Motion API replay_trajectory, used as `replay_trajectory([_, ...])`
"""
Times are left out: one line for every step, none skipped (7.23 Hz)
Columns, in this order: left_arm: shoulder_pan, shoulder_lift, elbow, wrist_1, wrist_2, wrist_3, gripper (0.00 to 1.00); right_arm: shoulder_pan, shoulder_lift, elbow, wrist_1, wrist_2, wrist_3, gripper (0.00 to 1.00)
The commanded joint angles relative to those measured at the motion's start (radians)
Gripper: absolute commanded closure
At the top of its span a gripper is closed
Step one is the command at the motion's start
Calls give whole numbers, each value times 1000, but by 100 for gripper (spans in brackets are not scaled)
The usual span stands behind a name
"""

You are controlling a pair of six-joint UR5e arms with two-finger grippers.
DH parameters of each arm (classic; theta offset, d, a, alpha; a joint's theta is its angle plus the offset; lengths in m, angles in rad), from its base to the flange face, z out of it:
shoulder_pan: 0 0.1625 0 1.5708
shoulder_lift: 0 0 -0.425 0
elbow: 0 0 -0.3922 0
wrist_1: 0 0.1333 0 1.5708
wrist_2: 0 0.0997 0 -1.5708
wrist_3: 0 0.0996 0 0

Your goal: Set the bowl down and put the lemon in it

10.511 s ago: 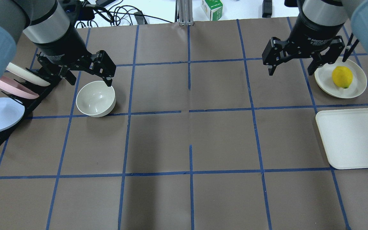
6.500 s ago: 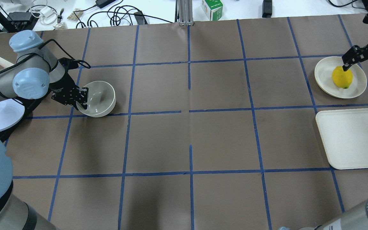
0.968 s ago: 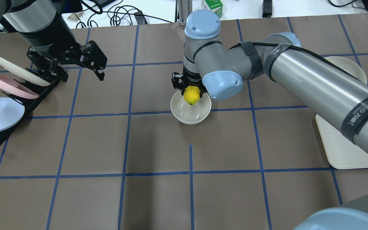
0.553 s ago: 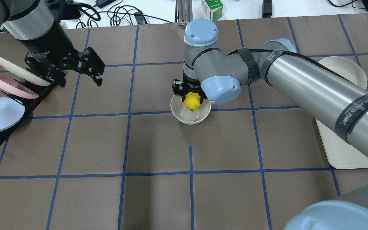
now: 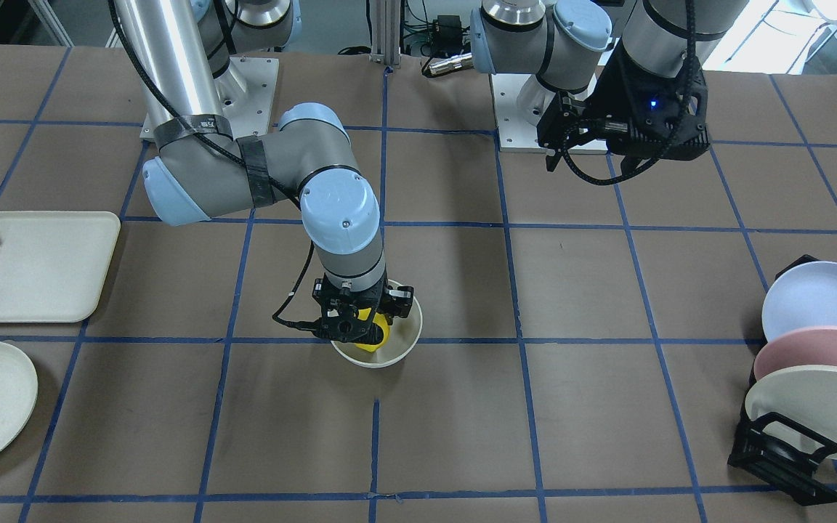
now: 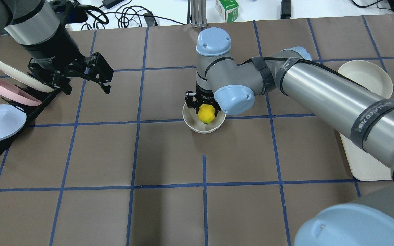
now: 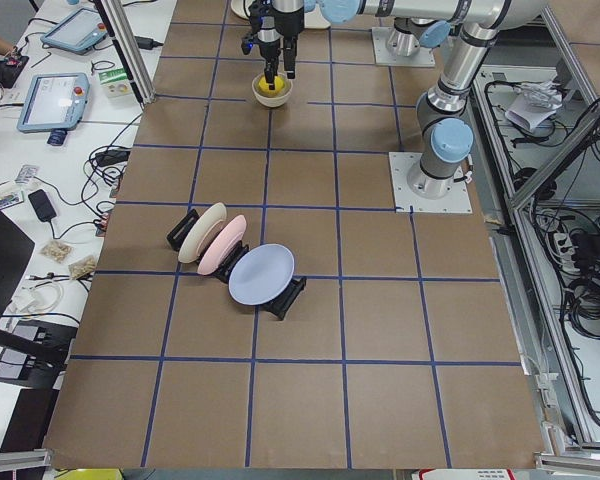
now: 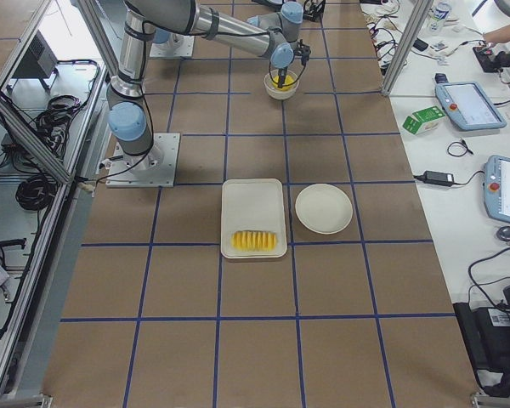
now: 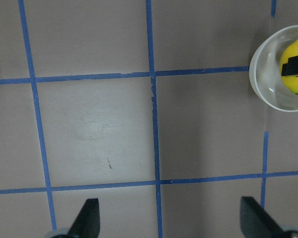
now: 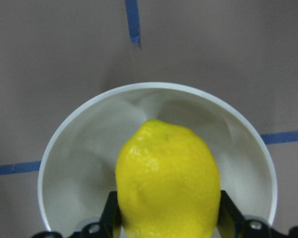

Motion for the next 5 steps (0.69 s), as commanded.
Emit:
replay_trajectory([-2, 1, -3, 0, -2, -1, 0, -1, -6, -1, 1, -12, 1, 6])
replay_trajectory([-2, 1, -3, 0, -5, -3, 0, -1, -6, -12, 3, -13, 1, 1])
replay_trajectory([-2, 1, -3, 0, -7, -4, 0, -2, -23, -20, 12, -19, -2, 0])
replay_trajectory([-2, 0, -3, 0, -7, -3, 0, -19, -63, -20, 37, -62, -21, 0])
replay_trajectory([-2, 1, -3, 0, -7, -3, 0, -44, -109, -21, 85, -71, -51, 0])
